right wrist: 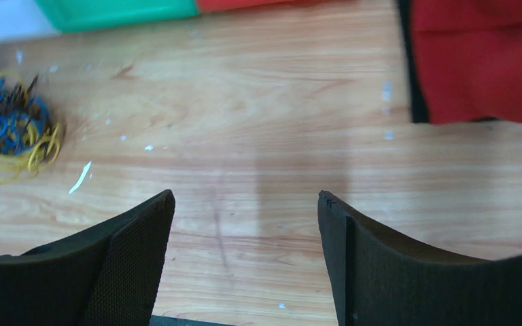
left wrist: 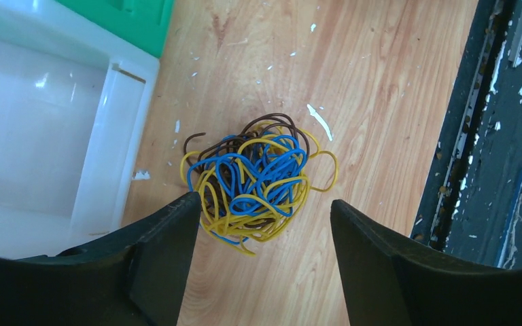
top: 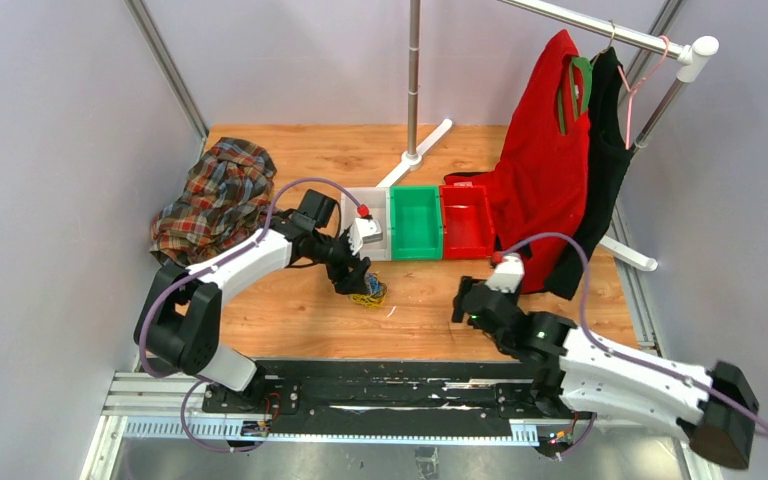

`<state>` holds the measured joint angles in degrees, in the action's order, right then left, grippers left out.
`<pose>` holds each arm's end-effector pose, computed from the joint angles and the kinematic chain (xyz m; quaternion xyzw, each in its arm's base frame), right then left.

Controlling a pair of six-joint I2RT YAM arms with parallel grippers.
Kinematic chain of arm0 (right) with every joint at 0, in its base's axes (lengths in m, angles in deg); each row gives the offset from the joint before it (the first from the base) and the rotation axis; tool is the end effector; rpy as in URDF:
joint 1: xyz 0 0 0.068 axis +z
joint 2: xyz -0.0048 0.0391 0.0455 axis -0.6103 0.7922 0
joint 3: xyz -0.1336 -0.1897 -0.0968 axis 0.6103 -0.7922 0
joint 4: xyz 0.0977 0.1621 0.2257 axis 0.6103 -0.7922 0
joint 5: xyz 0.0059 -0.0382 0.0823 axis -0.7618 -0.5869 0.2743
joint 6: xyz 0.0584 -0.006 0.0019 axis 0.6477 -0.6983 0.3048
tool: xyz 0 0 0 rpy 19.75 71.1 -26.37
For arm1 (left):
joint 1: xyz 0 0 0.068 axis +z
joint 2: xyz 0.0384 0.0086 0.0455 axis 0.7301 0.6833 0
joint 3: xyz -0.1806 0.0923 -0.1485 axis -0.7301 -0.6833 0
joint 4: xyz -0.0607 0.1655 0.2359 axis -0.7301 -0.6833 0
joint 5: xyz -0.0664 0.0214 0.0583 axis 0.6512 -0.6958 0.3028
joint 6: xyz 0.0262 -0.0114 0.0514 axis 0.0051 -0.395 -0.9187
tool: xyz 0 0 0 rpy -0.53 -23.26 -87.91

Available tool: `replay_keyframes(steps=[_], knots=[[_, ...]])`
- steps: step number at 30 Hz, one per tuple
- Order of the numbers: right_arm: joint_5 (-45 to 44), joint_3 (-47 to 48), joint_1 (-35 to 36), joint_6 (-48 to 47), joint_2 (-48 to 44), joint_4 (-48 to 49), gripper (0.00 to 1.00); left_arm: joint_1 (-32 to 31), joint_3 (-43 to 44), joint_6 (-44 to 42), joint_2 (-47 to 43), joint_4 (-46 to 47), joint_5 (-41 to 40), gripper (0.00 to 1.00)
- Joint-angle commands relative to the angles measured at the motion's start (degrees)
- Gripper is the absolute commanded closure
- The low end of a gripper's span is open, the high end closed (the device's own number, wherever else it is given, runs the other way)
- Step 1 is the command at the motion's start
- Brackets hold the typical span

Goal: Untangle the cables

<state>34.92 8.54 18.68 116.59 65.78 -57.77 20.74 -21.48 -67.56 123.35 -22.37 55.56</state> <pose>0.1364 0.1589 0.1789 0.0823 0.8696 0.1438 0.4652 0.2781 -0.1671 0.1632 0.4984 0.7624 -0.3251 0.2542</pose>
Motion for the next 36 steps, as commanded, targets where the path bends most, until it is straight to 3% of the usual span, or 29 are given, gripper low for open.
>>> replay_keyframes(steps=[1, 8, 12, 16, 23, 34, 36], knots=[[-1.4, 5.2, 6.6, -7.1, 11.0, 10.6, 0.25, -1.1, 1.0, -4.2, -0.5, -1.3, 1.9, 0.29], [6.1, 12.2, 8.8, -13.5, 25.5, 22.3, 0.30, -1.7, 1.7, -4.9, 1.6, -1.0, 2.9, 0.55], [8.0, 14.6, 8.8, -15.7, 28.8, 24.5, 0.30, -1.8, 2.1, -4.1, 2.4, 0.2, 3.0, 0.77], [10.3, 14.5, 7.9, -16.9, 29.4, 27.2, 0.29, -1.9, 2.4, -2.0, 0.4, 0.3, 3.0, 0.90], [16.2, 11.5, 6.8, -20.5, 26.6, 35.1, 0.23, -1.8, 3.9, 3.5, -7.2, -3.6, -0.9, 0.99], [19.3, 11.7, 6.8, -25.7, 26.3, 43.4, 0.21, -1.8, 7.1, 10.3, -14.5, -8.6, -3.0, 0.99], [18.1, 12.0, 6.8, -25.8, 26.8, 42.1, 0.21, -1.8, 5.7, 9.6, -14.9, -8.2, -3.3, 0.93]])
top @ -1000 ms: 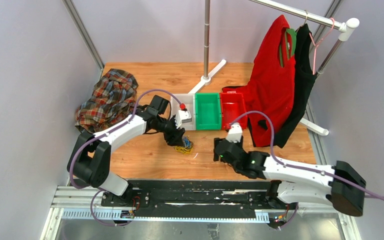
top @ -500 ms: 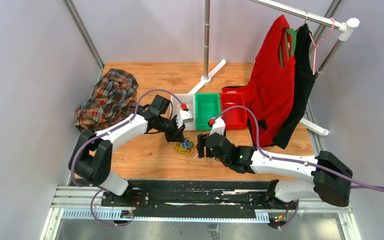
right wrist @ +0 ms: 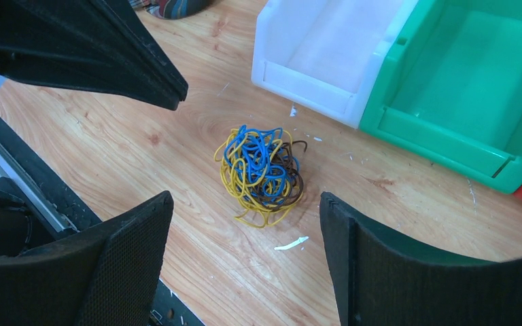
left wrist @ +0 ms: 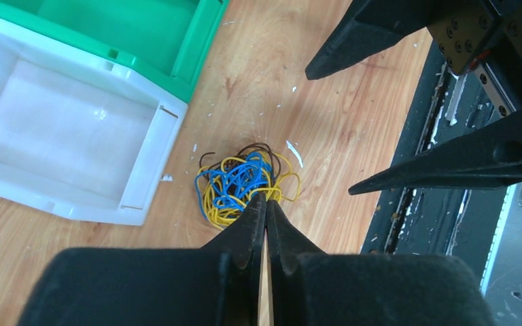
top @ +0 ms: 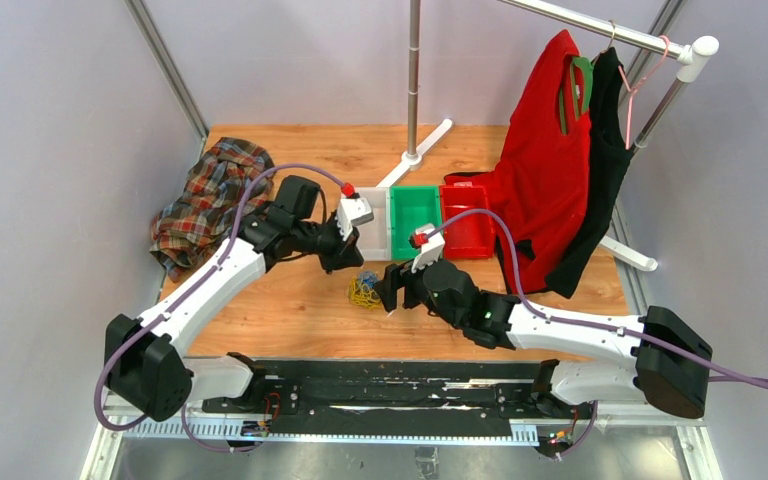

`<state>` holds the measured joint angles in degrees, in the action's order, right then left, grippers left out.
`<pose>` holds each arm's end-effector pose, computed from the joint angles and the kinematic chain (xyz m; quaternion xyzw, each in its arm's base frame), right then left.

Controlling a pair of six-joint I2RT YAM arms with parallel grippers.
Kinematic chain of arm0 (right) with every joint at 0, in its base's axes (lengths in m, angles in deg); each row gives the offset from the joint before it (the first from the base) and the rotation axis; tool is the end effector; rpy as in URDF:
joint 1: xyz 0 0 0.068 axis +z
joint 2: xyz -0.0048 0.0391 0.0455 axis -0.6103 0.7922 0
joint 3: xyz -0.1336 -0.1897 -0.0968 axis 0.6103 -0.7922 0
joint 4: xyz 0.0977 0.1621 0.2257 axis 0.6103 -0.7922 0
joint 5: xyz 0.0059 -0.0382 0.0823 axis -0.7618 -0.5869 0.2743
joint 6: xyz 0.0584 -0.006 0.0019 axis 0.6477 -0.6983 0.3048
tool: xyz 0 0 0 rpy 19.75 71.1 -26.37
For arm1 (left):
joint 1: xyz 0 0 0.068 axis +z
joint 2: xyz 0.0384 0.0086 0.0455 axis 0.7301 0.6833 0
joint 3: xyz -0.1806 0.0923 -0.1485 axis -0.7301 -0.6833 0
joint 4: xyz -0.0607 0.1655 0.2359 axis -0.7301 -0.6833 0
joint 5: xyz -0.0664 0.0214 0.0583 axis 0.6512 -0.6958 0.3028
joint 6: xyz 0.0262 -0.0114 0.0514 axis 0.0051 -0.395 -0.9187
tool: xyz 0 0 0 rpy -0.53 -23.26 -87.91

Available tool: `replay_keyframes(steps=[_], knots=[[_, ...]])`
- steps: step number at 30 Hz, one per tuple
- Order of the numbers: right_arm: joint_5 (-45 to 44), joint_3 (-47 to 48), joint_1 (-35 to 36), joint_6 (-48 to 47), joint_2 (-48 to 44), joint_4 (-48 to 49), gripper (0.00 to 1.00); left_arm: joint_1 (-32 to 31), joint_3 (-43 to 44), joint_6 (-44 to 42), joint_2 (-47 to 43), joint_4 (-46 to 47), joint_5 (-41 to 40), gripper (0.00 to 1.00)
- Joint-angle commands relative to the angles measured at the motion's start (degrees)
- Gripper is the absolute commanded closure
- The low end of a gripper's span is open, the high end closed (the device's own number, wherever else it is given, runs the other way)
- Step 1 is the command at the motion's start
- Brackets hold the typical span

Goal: Untangle the cables

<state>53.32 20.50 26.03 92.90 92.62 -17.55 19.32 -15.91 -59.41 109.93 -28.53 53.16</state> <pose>0.1507 0.2743 0.2101 -0.1616 0.7756 0.3326 0.5116 0.2587 -0.1644 0.2584 0.4685 0.7541 -0.3209 0.3301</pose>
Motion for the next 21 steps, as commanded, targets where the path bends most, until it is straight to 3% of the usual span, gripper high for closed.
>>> replay_keyframes(steps=[1, 3, 7, 9, 15, 21], knots=[[-0.7, -0.2, -0.5, -2.1, -0.2, 1.5, 0.22, -0.4, -0.7, 1.0, -1.3, -1.5, -1.0, 0.89], [-1.2, -1.2, -0.5, -1.6, -1.1, 1.3, 0.22, -0.5, -2.0, 0.3, 0.3, -0.5, -0.8, 0.80], [-2.6, -3.9, -0.8, -1.4, -3.3, 0.2, 0.22, -0.4, -1.2, -2.0, 6.6, -0.2, 2.0, 0.49], [-2.9, -4.9, -1.2, -1.2, -4.4, -0.7, 0.22, -0.4, -0.3, -4.7, 9.4, -0.2, 3.9, 0.40], [-2.2, -6.7, -1.9, -0.5, -6.5, -1.7, 0.25, -0.4, 4.8, -13.8, 18.0, -3.0, 6.5, 0.38], [-0.3, -6.9, -2.2, 0.0, -6.1, -1.8, 0.31, -0.4, 7.6, -18.1, 22.1, -5.9, 8.1, 0.44]])
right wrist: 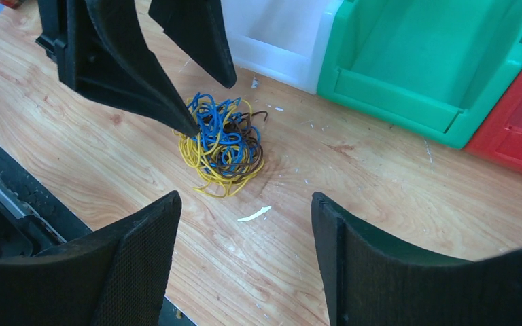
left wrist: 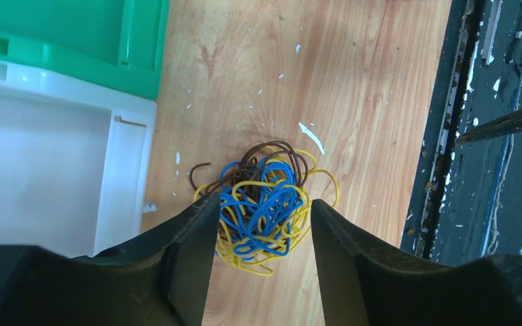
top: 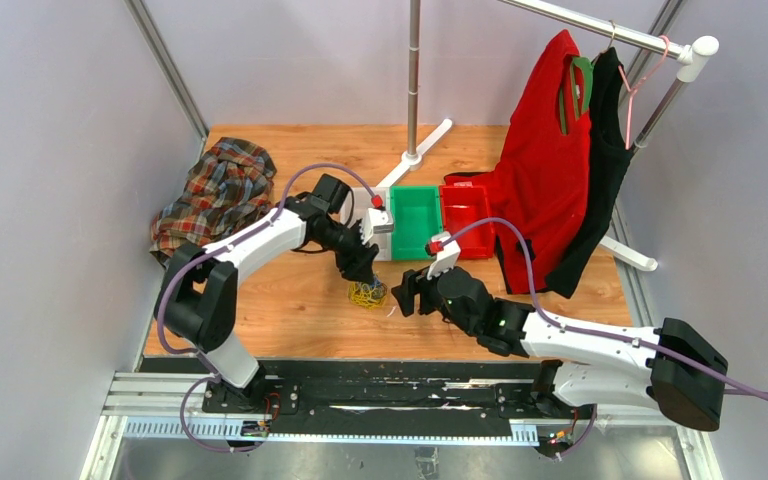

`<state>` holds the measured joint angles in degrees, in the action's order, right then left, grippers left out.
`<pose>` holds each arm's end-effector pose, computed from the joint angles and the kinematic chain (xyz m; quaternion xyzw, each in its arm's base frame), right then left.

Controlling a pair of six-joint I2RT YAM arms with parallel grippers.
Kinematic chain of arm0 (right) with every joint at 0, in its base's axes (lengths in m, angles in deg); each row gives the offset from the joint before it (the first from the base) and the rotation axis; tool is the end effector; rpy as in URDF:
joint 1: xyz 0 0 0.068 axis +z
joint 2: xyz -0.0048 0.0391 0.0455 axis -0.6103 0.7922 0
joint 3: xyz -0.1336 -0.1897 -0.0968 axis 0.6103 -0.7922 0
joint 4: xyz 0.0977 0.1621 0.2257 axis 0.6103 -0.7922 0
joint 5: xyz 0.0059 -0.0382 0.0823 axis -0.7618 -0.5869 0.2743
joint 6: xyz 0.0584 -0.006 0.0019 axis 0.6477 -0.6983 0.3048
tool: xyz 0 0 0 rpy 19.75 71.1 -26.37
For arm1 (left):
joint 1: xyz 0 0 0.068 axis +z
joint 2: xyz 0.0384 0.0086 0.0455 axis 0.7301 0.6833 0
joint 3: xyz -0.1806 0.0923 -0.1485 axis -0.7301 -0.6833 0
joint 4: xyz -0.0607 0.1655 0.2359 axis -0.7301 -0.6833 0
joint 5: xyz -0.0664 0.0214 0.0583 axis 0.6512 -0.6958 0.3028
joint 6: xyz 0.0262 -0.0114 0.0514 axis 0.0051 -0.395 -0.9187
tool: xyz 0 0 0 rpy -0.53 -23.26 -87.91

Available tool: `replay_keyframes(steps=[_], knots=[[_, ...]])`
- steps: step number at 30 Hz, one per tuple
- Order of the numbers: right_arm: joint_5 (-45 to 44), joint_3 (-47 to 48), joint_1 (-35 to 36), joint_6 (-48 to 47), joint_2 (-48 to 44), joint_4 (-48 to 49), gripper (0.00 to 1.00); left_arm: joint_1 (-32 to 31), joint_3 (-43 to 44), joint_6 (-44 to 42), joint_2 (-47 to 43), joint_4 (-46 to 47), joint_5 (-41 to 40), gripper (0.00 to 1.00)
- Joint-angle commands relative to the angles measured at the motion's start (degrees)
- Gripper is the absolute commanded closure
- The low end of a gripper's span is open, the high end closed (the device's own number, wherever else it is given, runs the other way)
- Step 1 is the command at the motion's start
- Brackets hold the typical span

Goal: Untangle the cables

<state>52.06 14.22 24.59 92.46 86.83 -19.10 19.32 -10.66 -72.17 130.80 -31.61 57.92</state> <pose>0.1468 0.2483 0.1941 -0.1537 0.7868 0.3061 0.5134 0.2969 -0.1874 0.1756 0.5288 0.7455 -0.3434 0.2161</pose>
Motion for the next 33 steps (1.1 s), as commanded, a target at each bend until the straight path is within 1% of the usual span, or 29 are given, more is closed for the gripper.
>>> replay_keyframes(steps=[1, 4, 6, 9, 11, 12, 16, 19, 20, 23, 24, 26, 29, 33], knots=[[1.2, -0.5, -0.8, 0.5, 0.1, -0.3, 0.32, -0.4, 2.4, -5.9, 1.3, -3.2, 3.7, 0.47], [1.9, -0.2, -0.9, 0.7, 0.8, -0.3, 0.35, -0.4, 2.0, -7.1, 1.3, -3.5, 3.7, 0.55], [2.2, -0.2, -1.1, 0.8, 1.2, -0.2, 0.37, -0.4, 1.9, -8.3, 1.2, -4.3, 3.1, 0.64], [2.8, 0.0, -1.2, 1.1, 1.8, -0.1, 0.41, -0.4, 2.6, -10.0, 0.8, -5.6, 1.7, 0.85], [2.9, 0.1, -1.3, 1.3, 2.0, -0.1, 0.43, -0.4, 3.1, -10.9, 0.4, -6.6, 1.2, 0.96], [3.0, 0.1, -1.3, 1.4, 2.0, 0.0, 0.45, -0.4, 3.3, -11.2, 0.1, -6.9, 1.3, 0.98], [2.9, 0.0, -1.4, 1.8, 1.9, 0.0, 0.50, -0.4, 3.7, -10.8, -0.7, -7.0, 1.7, 0.99], [2.8, -0.1, -1.5, 2.0, 1.7, 0.2, 0.50, -0.4, 4.1, -9.1, -1.1, -7.0, 1.8, 0.99], [2.7, 0.0, -1.5, 1.9, 1.7, 0.4, 0.47, -0.4, 4.5, -8.1, -1.5, -7.0, 1.7, 0.99], [1.9, 0.5, -1.5, 1.4, 2.2, 1.7, 0.32, -0.4, 5.2, -3.9, -3.0, -7.0, 0.9, 0.99], [1.5, 0.7, -1.5, 1.1, 2.7, 2.7, 0.30, -0.4, 5.3, -2.3, -3.8, -7.0, 0.6, 0.99], [0.8, 1.9, -1.5, 0.6, 3.9, 4.1, 0.27, -0.4, 5.2, 1.6, -5.7, -6.9, -0.6, 0.99], [1.0, 4.3, -1.5, 0.0, 6.2, 5.0, 0.26, -0.4, 5.0, 5.7, -9.5, -6.9, -3.1, 0.99], [3.1, 7.2, -1.5, -0.6, 9.0, 6.6, 0.26, -0.4, 3.5, 8.4, -14.2, -6.8, -3.3, 0.99]])
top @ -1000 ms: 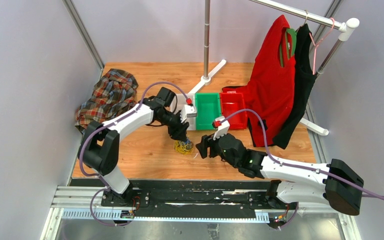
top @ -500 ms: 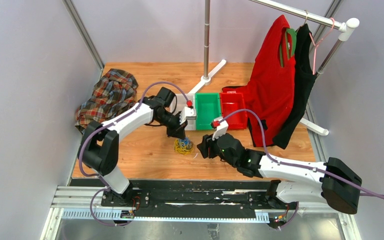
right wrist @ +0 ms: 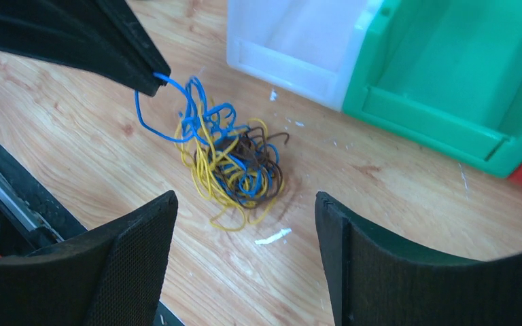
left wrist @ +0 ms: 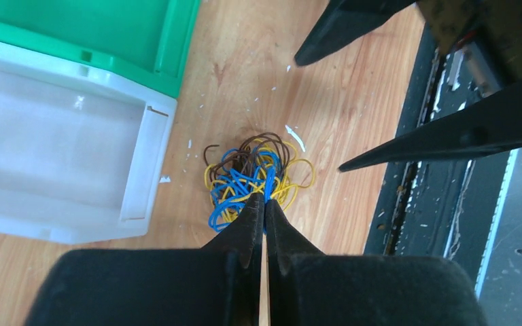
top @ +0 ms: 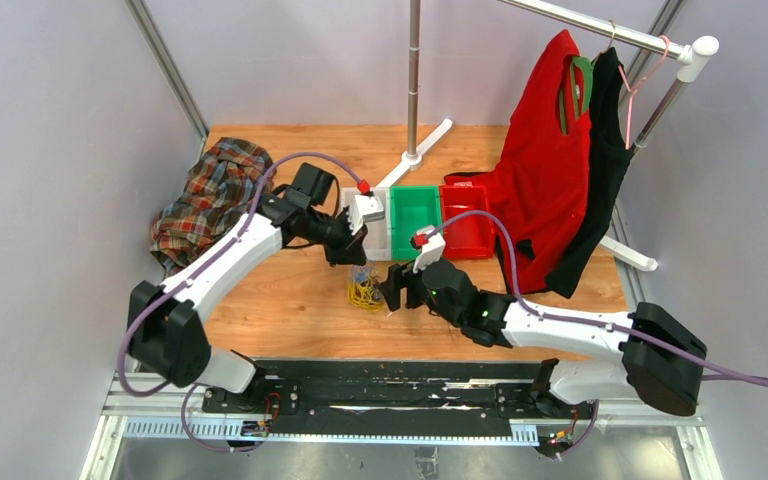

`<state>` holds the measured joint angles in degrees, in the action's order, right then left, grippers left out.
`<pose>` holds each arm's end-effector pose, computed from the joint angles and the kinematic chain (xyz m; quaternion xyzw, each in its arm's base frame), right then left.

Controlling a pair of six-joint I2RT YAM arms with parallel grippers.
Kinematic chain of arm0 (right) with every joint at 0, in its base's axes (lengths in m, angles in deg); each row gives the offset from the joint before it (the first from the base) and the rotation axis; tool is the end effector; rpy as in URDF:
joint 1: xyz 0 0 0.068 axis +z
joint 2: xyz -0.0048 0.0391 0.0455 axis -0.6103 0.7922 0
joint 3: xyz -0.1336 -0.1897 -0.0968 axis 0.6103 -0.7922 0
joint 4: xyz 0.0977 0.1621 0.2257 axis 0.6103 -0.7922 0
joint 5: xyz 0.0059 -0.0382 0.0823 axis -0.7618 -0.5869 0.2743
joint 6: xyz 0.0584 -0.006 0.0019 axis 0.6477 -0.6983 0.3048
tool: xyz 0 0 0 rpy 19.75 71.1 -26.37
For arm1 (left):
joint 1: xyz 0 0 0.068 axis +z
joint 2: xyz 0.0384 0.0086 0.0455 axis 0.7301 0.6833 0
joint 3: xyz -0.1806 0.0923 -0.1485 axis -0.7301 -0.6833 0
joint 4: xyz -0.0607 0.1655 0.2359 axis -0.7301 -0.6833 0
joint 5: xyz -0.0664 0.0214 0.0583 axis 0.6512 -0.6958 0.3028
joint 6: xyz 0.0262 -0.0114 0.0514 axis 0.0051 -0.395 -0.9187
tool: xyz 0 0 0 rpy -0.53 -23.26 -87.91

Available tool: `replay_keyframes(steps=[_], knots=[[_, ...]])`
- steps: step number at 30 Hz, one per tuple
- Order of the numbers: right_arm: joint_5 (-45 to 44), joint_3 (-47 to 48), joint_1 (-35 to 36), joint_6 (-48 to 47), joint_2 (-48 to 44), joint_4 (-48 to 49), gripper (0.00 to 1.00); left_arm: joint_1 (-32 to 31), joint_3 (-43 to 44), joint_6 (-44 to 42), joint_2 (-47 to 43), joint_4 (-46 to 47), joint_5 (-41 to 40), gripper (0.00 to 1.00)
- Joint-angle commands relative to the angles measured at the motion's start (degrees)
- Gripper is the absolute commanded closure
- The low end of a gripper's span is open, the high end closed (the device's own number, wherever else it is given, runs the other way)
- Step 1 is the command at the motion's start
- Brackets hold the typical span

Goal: Untangle the cables

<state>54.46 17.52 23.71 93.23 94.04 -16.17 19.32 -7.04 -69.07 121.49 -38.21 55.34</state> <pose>0.1589 0.2647 0.1860 -0.1572 0.7923 0.3137 0.4991 0.2829 -0.1785 0.2422 0.5183 0.7487 -0.3228 0.2582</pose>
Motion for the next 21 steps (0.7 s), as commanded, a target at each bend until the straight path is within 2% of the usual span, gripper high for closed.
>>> replay_keyframes(steps=[1, 10, 21], knots=[[1.2, 4.6, -0.6, -1.3, 2.4, 4.0, 0.26, -0.4, -0.3, 5.8, -5.8, -0.2, -0.5, 0.99], [2.4, 8.0, -0.6, -0.9, 5.3, 7.2, 0.27, -0.4, -0.4, 9.5, -10.0, -0.6, 0.5, 0.99], [-0.2, 10.3, -0.6, 0.4, 9.5, 11.6, 0.31, -0.4, 2.7, 12.1, -12.7, -3.5, 2.5, 0.99]])
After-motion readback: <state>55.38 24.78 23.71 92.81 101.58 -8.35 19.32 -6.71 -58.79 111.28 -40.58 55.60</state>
